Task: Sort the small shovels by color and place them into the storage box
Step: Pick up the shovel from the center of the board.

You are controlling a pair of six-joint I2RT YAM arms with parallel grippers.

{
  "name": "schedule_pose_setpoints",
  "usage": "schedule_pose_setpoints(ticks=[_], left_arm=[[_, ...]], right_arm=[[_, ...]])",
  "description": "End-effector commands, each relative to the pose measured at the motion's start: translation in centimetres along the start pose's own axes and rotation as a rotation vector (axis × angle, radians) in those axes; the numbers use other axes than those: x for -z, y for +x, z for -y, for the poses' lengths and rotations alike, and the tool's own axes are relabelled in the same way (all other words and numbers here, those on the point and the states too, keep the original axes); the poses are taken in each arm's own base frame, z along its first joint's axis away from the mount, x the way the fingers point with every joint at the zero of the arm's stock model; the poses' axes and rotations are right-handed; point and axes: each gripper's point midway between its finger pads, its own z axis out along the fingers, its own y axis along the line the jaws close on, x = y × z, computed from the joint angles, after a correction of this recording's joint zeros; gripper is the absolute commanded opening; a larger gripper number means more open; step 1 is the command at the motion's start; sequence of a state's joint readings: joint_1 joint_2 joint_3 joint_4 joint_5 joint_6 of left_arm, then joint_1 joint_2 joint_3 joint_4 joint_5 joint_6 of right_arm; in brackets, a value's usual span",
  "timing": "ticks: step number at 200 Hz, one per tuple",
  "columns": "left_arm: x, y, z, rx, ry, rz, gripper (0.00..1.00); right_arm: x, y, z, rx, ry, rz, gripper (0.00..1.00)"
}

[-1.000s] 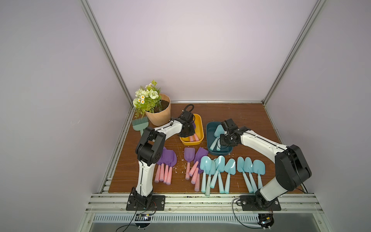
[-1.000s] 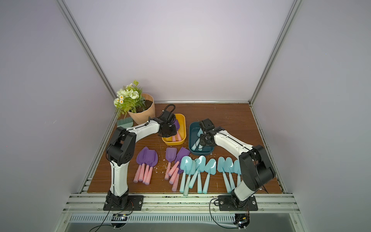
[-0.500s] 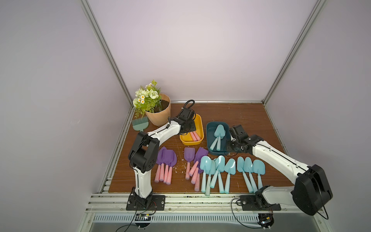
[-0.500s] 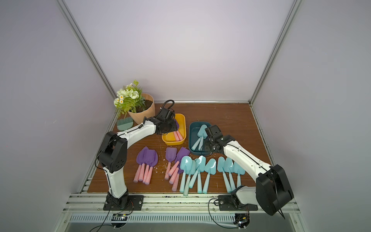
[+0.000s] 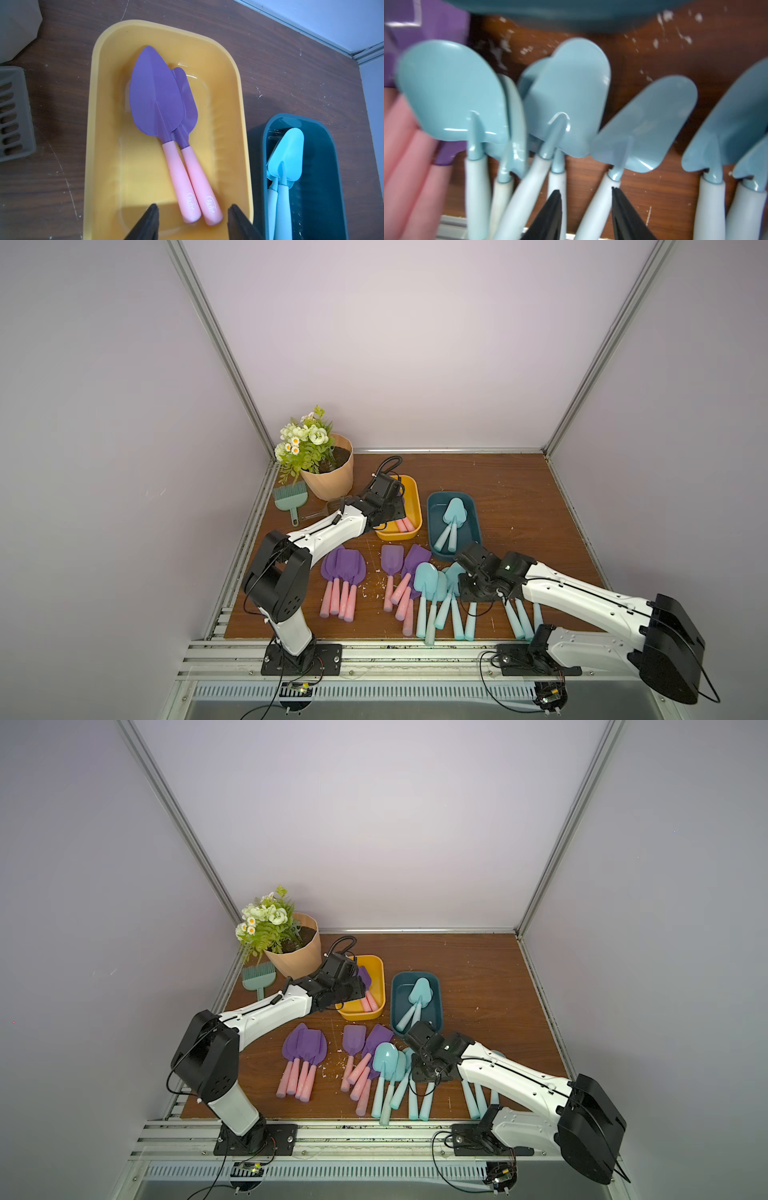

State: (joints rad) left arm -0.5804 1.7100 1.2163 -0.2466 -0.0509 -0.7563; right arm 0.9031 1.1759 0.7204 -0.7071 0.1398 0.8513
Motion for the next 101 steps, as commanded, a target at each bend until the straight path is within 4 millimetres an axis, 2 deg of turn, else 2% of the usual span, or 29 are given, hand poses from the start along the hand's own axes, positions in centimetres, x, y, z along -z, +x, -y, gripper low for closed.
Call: schedule_pose_setpoints(ticks=[1, 28, 63, 101], left_arm=[[0.6, -0.8, 0.4, 0.017, 0.013, 0.031, 0.56], [0.6, -0.4, 0.0, 0.016, 0.009, 0.024, 0.56], [0.5, 0.2, -0.4, 0.012, -0.002, 0.013, 0.56], [0.7, 0.2, -0.5, 0.011, -0.002, 0.013, 0.56]], right_arm=[[-0.3, 2.0, 1.1, -0.075, 0.027, -0.053, 0.44], [-0.5, 2.8, 1.3, -0.065, 0.043, -0.061, 0.44], [-1.4, 4.2, 0.6, -0.069, 0.001, -0.109, 0.44], [-2.6, 5.6, 1.4, -0.093, 0.014, -0.13, 0.42]])
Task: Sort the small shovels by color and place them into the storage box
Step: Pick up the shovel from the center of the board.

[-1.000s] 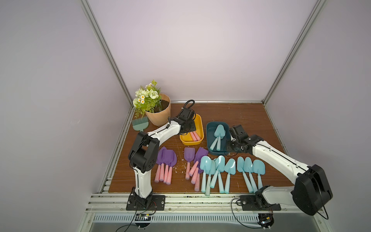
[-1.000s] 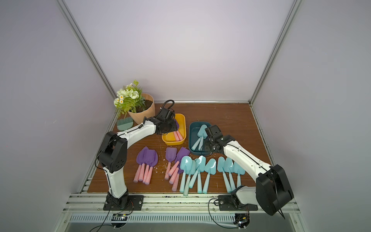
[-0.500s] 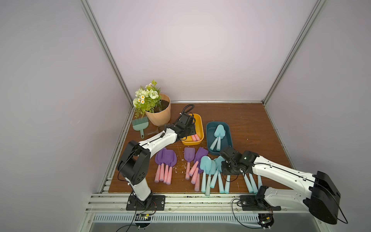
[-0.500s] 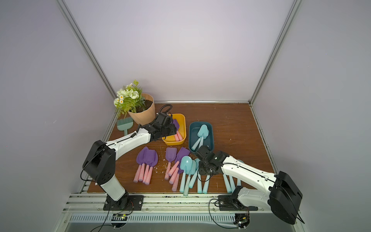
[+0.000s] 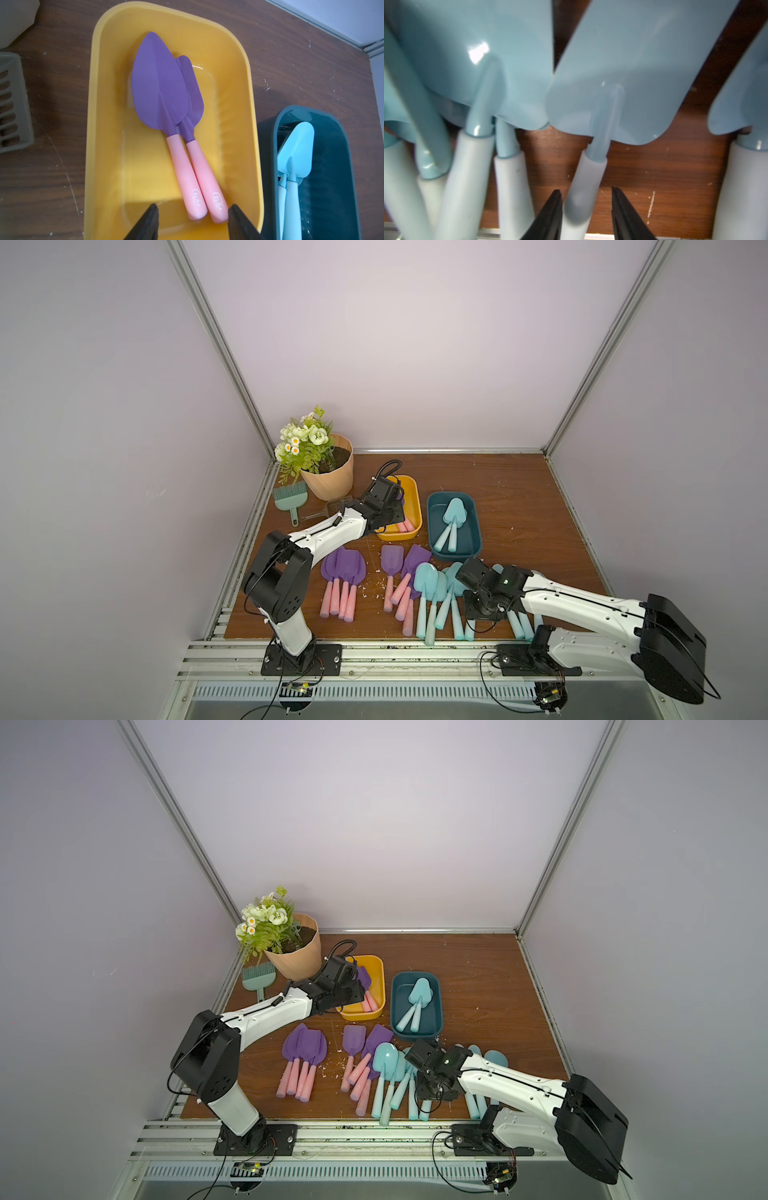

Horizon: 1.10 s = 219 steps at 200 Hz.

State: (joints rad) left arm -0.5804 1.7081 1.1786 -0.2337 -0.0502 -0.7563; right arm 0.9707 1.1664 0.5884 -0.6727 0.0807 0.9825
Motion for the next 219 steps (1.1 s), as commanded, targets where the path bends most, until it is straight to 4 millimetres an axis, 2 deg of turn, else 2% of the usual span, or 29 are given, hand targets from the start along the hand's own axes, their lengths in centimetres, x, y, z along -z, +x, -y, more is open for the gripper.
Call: schedule_pose_setpoints(ticks=[1, 26, 48, 76, 120, 153, 184, 219], left_arm=[[1.2, -0.8, 0.3, 0.013, 0.012, 0.032, 0.56], [1.2, -0.9, 0.3, 0.011, 0.009, 0.034, 0.56], [1.2, -0.8, 0.1, 0.009, 0.002, 0.033, 0.56], [1.2, -0.8, 0.1, 0.008, 0.001, 0.029, 0.57], [1.0, -0.5, 0.0, 0.011, -0.001, 0.023, 0.57], [0.9, -0.6, 0.0, 0.016, 0.003, 0.022, 0.57], [0.9, -0.5, -0.2, 0.01, -0.007, 0.022, 0.57], [1.2, -0.2, -0.7, 0.009, -0.021, 0.025, 0.57]], right_arm=[[-0.4, 0.8, 0.2, -0.037, -0.006, -0.022, 0.42], [-1.0, 1.0, 0.6, -0.042, 0.008, -0.018, 0.35], [-1.1, 1.0, 1.2, -0.055, 0.034, -0.009, 0.22], [-0.3, 0.5, 2.3, -0.098, 0.073, 0.04, 0.09], [2.9, -1.9, 4.0, -0.185, 0.128, 0.189, 0.05], [4.9, -3.3, 3.6, -0.214, 0.1, 0.26, 0.04], [7.9, -6.1, 2.6, -0.193, 0.095, 0.372, 0.04], [11.7, -11.1, 0.3, -0.099, 0.113, 0.486, 0.04]])
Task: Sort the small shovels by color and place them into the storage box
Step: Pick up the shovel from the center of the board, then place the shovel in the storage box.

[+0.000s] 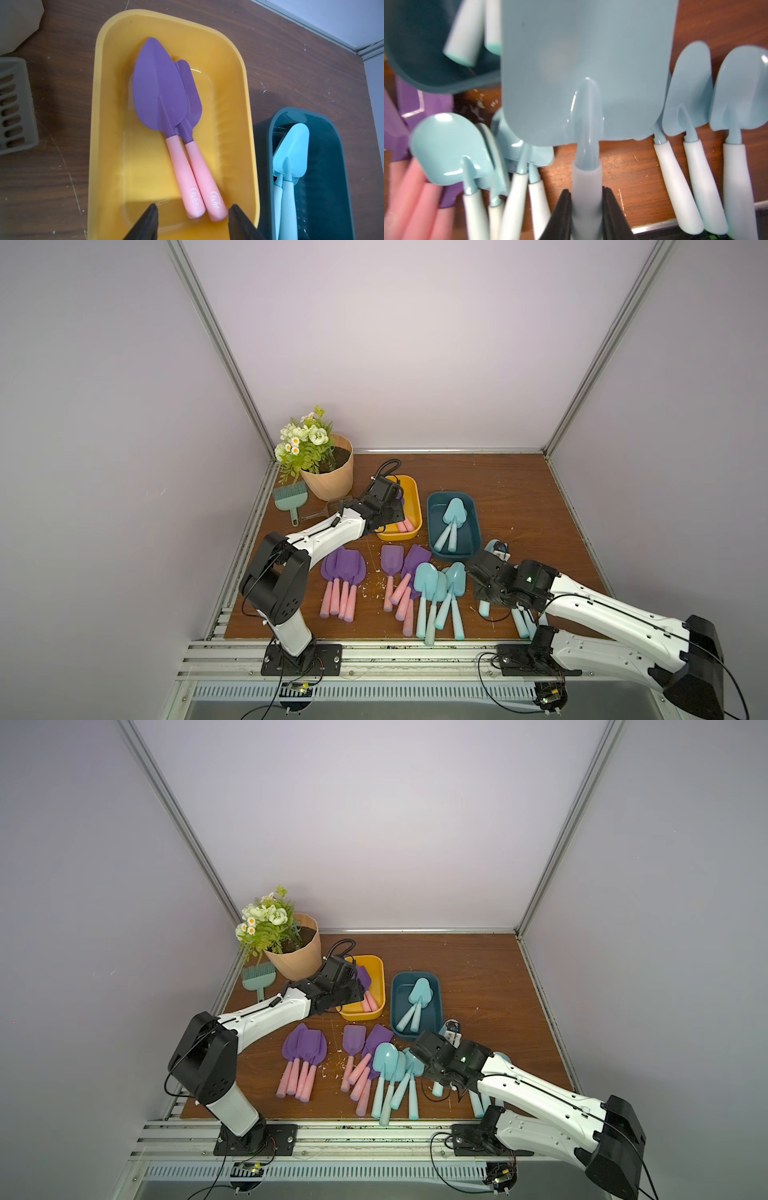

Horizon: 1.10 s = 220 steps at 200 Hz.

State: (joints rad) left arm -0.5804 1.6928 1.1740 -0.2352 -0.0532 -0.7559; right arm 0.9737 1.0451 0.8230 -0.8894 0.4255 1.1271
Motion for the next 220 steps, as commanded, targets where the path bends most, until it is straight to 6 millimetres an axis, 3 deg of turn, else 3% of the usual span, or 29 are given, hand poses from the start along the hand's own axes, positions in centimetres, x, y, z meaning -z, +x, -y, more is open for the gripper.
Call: schedule_pose_setpoints(ticks=[1, 44, 75, 131, 220], left_arm=[[0.7, 0.0, -0.8, 0.008, -0.025, 0.016, 0.57], [1.5, 0.6, -1.9, 0.003, -0.053, 0.015, 0.57], [2.6, 0.9, -2.7, -0.025, -0.084, 0.011, 0.58], [3.6, 3.5, -5.4, -0.068, -0.165, -0.069, 0.58], [5.2, 7.3, -9.0, -0.071, -0.219, -0.167, 0.59]], right_arm=[[1.5, -4.8, -1.3, 0.085, 0.036, 0.128, 0.04], [-0.1, -13.2, -4.7, 0.168, -0.04, 0.174, 0.03], [-3.2, -16.4, -6.0, 0.279, 0.011, 0.133, 0.02], [-9.6, -14.8, -6.3, 0.386, 0.055, -0.011, 0.02], [-13.5, -12.7, -5.4, 0.387, 0.077, -0.092, 0.07]])
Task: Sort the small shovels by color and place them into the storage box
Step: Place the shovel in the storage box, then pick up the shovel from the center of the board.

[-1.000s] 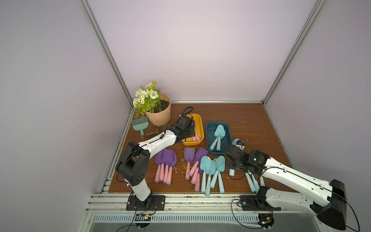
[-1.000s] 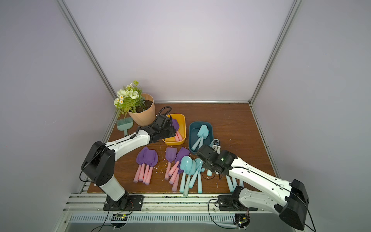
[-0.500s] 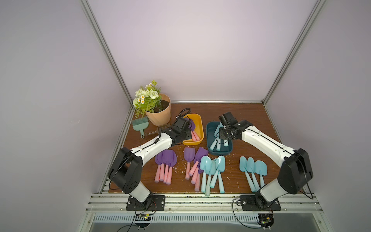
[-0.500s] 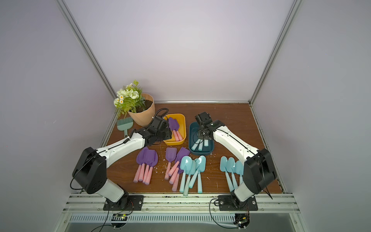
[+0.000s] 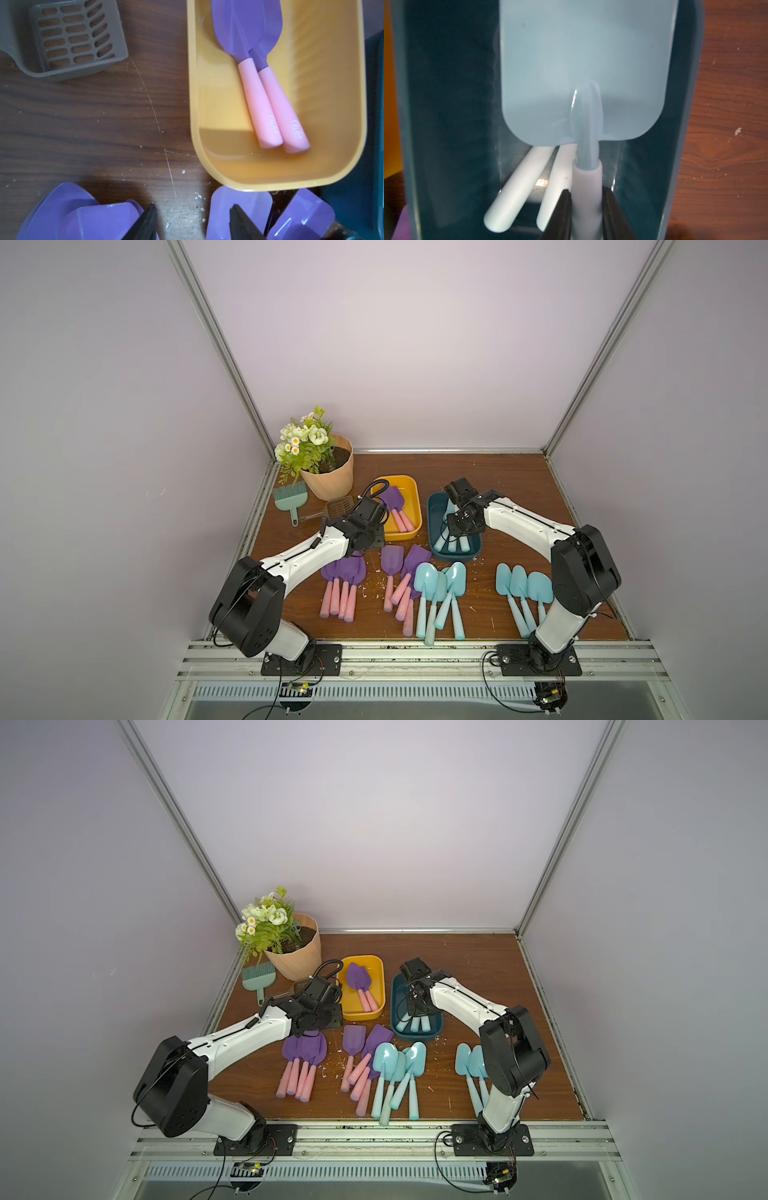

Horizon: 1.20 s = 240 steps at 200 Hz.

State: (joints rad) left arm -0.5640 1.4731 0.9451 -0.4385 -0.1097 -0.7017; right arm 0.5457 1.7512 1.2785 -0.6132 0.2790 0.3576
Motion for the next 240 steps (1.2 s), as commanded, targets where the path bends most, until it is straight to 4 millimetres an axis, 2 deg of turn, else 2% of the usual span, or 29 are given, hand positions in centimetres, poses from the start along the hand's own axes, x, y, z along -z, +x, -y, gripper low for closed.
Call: schedule_pose_setpoints(ticks=[1, 28, 64, 96, 120, 163, 198, 221, 240], left_arm=[[0.4, 1.3, -1.5, -0.006, -0.036, -0.043, 0.59], [0.5, 2.8, -2.3, -0.008, -0.046, -0.075, 0.59], [0.8, 3.8, -3.1, -0.041, -0.064, -0.106, 0.59], [0.6, 5.1, -2.7, -0.069, -0.027, -0.162, 0.6], [0.5, 5.9, -2.8, -0.07, -0.018, -0.192, 0.61], [1.0, 7.4, -3.8, -0.029, -0.033, -0.215, 0.63], [1.6, 10.4, -5.4, -0.042, -0.044, -0.283, 0.63], [1.7, 12.5, -4.9, -0.071, 0.016, -0.349, 0.63], [2.1, 12.3, -3.8, -0.106, 0.057, -0.346, 0.63]], right_arm=[[-0.8, 0.2, 0.0, 0.004, -0.006, -0.011, 0.07], [-1.6, 0.5, 0.4, -0.008, 0.008, -0.023, 0.08], [-2.3, 0.8, 0.8, -0.016, 0.027, -0.034, 0.1], [-1.7, 0.4, 1.2, -0.045, 0.038, -0.01, 0.35], [-0.6, -0.7, 1.2, -0.069, 0.025, 0.035, 0.43], [1.2, -1.9, 1.2, -0.083, -0.002, 0.082, 0.44], [1.9, -1.8, 1.5, -0.088, -0.003, 0.091, 0.44], [1.9, -1.6, 1.6, -0.091, 0.001, 0.088, 0.44], [1.7, -1.3, 1.5, -0.098, -0.006, 0.077, 0.43]])
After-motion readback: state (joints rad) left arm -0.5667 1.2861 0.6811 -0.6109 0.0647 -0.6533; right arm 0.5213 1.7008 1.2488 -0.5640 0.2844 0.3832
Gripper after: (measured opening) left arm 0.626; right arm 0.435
